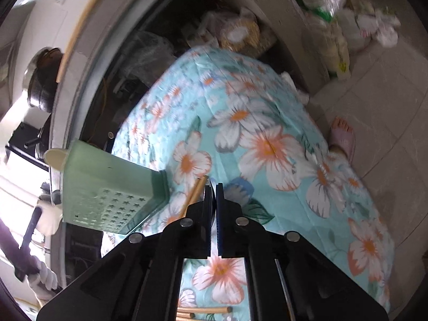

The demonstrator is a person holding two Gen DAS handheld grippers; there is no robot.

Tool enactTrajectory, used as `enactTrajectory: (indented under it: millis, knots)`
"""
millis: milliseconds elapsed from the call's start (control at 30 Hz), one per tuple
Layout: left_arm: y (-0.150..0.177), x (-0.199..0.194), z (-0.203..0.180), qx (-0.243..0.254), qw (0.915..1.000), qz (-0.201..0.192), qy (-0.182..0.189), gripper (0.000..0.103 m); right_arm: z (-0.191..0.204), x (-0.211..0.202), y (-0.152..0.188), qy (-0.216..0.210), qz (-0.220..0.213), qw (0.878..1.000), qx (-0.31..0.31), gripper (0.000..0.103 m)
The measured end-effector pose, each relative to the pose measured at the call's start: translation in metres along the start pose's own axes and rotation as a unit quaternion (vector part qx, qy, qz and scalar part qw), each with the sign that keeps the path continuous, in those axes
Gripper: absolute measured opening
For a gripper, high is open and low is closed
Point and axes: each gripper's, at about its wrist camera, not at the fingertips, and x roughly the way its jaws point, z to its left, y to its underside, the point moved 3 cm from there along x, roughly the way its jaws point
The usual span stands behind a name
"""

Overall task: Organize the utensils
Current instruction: 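Lift the metal spoon with the right gripper while the left gripper holds the paddle above the holder, then open the left gripper to drop the white rice paddle into the holder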

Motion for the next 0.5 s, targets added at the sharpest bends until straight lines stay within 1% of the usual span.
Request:
enactTrajectory:
  millis: [167,267,400,500]
  knots:
    - [-0.004,0.001,-0.005,0.028,0.9994,0.0,-0.018,0.004,0.027,-0.033,-0.008,0.02,-0.048,0.997,-0.058,0.003]
    - [-0.006,0.007,-0.012,0.05,0.9985,0.011,-0.02,0.004,0.045,-0.053,-0.015,0.023,-0.075,0.993,-0.086,0.003]
    - [-0.007,0.021,-0.019,0.077,0.9962,0.03,-0.027,0.005,0.067,-0.077,-0.024,0.021,-0.11,0.987,-0.117,0.003]
    - [-0.011,0.028,-0.021,0.084,0.9954,0.038,-0.024,0.006,0.083,-0.096,-0.03,0.014,-0.133,0.982,-0.136,0.003]
